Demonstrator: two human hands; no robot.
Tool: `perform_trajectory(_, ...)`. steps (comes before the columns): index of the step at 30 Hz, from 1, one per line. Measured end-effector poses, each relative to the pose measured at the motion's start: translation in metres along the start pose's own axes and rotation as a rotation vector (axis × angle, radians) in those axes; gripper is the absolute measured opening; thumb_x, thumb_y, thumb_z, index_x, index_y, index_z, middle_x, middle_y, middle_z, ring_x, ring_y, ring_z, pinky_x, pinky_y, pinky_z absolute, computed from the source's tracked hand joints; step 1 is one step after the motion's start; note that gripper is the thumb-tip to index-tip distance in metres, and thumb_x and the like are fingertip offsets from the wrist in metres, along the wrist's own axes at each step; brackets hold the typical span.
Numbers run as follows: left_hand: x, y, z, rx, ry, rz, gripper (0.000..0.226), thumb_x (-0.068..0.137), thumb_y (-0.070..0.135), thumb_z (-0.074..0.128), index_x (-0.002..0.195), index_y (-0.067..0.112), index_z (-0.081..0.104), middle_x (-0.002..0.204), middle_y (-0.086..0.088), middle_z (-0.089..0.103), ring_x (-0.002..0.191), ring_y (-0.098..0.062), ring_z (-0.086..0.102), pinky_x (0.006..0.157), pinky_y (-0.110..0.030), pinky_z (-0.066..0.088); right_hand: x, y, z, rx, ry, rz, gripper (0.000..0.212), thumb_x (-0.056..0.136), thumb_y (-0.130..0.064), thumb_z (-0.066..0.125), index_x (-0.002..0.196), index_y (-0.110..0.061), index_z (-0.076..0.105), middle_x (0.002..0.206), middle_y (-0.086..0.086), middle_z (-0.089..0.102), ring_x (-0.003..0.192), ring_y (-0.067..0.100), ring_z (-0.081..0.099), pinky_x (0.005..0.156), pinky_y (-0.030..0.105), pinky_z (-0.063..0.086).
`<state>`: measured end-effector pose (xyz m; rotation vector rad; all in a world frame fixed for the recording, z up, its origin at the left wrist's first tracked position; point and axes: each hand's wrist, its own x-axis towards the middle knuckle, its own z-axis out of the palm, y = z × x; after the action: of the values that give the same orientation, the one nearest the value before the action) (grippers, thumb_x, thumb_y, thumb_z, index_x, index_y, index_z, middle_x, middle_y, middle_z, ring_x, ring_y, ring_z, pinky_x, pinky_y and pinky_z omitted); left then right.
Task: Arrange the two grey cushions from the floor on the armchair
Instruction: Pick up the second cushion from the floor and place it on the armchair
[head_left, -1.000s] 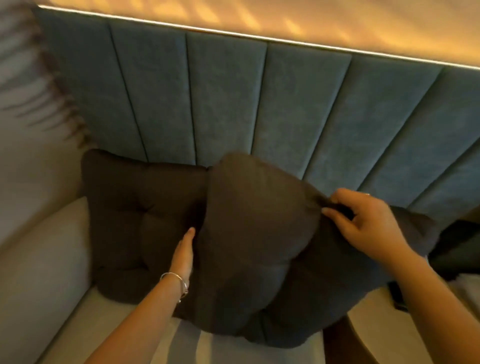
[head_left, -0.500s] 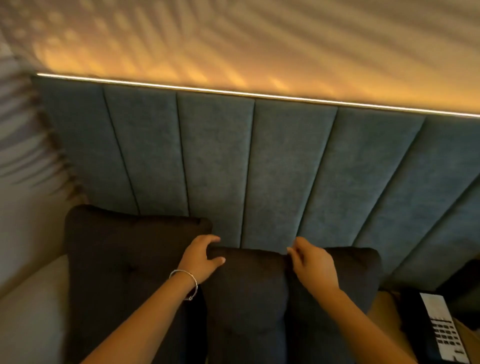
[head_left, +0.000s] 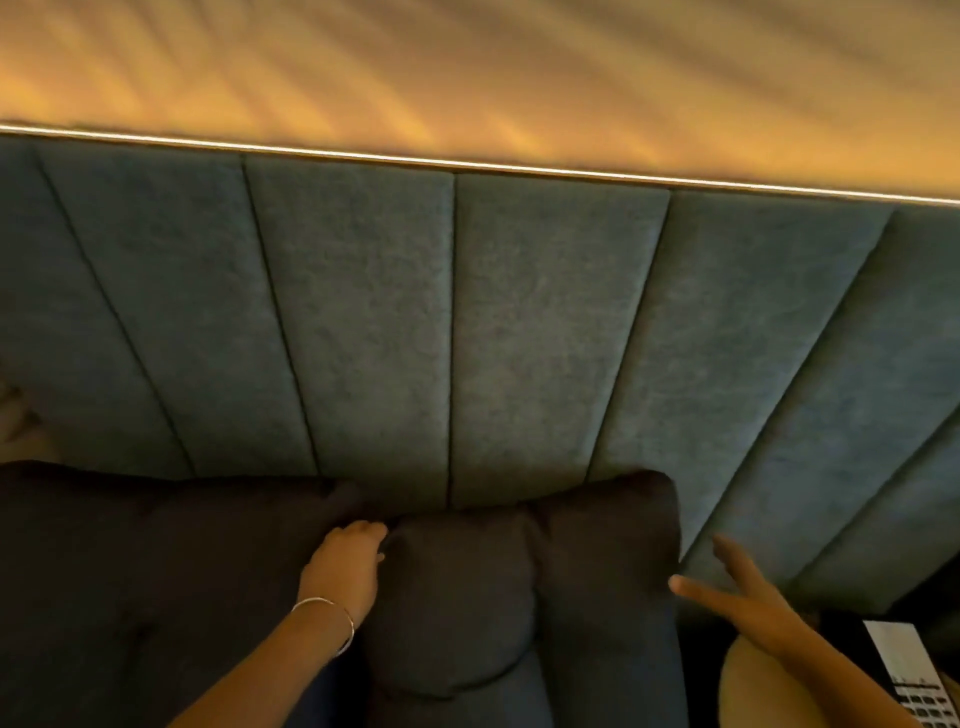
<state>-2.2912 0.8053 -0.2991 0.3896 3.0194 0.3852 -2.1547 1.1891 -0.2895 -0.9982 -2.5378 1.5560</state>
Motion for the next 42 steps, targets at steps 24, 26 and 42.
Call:
perform_trajectory(24, 0.049, 0.0, -0.001, 0.223, 0.026, 0.093, 0.026, 0.087, -0.001, 0.043, 0.111, 0.005, 0.051, 0.109, -0.021, 0.055, 0.103, -0.039, 0.053, 0.08, -0.045, 0.044, -0.02, 0.078, 0.096, 0.244, -0.056, 0.257, 0.098, 0.055, -0.054, 0.075, 0.137, -0.013, 0.041, 0.134, 0.011, 0.053, 0.119, 0.031, 0.052, 0.102, 0.05, 0.041)
perform_trajectory(26, 0.049, 0.001, 0.0, 0.271, 0.007, 0.091, 0.029, 0.087, 0.0, 0.043, 0.114, 0.008, 0.05, 0.109, -0.019, 0.055, 0.104, -0.038, 0.053, 0.078, -0.045, 0.045, -0.021, 0.076, 0.092, 0.244, -0.09, 0.235, 0.094, 0.057, -0.055, 0.072, 0.136, -0.013, 0.044, 0.132, 0.01, 0.055, 0.116, 0.029, 0.054, 0.102, 0.05, 0.042)
perform_trajectory(42, 0.056, 0.016, -0.016, 0.39, -0.137, 0.295, 0.021, 0.084, 0.026, 0.058, 0.105, 0.024, 0.053, 0.115, 0.0, 0.061, 0.112, -0.024, 0.053, 0.097, -0.032, 0.029, 0.024, 0.069, 0.093, 0.659, -0.171, 0.276, 0.081, 0.057, -0.031, 0.074, 0.131, -0.013, 0.045, 0.109, 0.013, 0.062, 0.095, 0.032, 0.06, 0.074, 0.043, 0.049)
